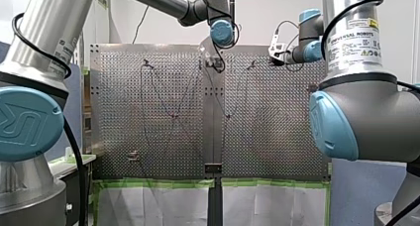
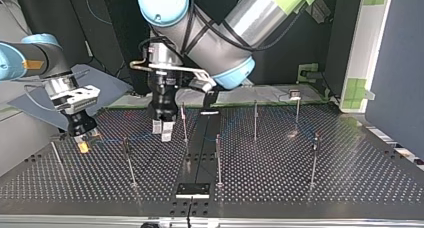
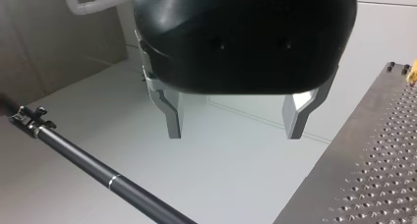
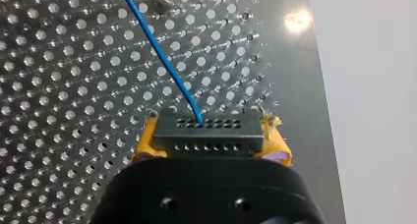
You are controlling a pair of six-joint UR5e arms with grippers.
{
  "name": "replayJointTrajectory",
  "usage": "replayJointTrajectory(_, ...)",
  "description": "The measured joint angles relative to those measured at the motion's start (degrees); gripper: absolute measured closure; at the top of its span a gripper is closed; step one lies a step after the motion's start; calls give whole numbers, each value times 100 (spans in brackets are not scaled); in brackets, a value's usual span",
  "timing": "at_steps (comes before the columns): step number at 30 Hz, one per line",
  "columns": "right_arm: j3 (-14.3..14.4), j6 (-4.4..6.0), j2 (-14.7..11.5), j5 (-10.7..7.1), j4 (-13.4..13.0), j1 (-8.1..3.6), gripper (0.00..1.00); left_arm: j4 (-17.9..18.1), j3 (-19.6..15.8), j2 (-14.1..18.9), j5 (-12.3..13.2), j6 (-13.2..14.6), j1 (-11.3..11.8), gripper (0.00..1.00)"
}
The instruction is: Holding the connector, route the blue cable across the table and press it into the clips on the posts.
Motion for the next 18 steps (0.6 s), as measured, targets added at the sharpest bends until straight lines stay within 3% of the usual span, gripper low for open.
replayJointTrajectory(9,0,0,0,0,-3,3,100,460,-456,10,-15,89,3,0)
replayJointTrajectory(18,0,-15,0,3,-1,13,100,905,-905,13,-53,404,-48,0)
